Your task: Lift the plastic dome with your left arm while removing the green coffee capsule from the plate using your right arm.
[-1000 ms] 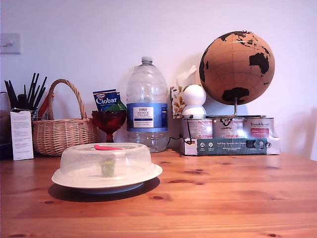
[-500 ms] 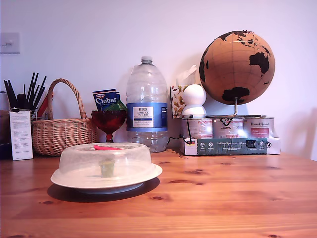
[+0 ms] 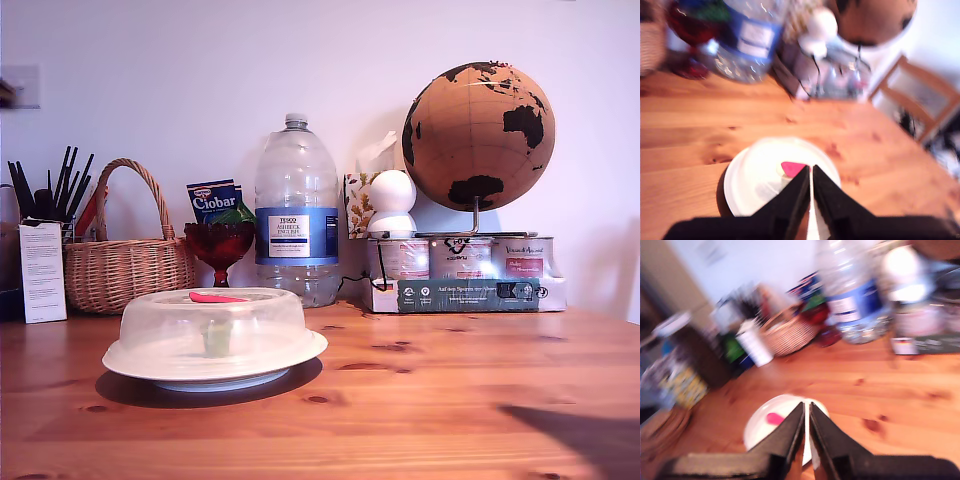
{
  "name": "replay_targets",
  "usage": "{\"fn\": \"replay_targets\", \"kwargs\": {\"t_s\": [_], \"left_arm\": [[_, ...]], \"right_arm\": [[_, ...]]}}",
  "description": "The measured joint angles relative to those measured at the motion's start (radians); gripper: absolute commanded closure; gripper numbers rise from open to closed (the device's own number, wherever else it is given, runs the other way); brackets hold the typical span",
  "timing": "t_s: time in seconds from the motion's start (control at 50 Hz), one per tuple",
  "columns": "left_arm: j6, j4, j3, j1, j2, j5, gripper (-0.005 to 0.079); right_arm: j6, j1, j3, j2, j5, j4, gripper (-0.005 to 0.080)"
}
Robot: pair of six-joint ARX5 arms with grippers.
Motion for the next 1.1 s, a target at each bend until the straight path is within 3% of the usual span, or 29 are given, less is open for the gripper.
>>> {"fn": "replay_targets", "kwargs": {"t_s": [0.12, 0.42, 0.68, 1.1], "left_arm": [[0.066, 0.040, 0.022, -0.023, 0.133, 0.022, 0.0761], [0.080, 0.198, 0.080, -0.045, 0.403, 0.101, 0.0761], [0.080, 0.201, 0.212, -0.077, 0.613, 0.169, 0.0761], [0.080, 0.198, 0.393, -0.138, 0.859, 0.179, 0.0761]], "right_arm": [[-0.054, 0.066, 0.066, 0.154, 0.003, 0.000, 0.0763], [-0.101, 0.181, 0.231, 0.505, 0.008, 0.056, 0.0763], [-0.144, 0.241, 0.381, 0.733, 0.019, 0.063, 0.0763], [-0.158, 0.333, 0.546, 1.007, 0.018, 0.127, 0.0763]]}}
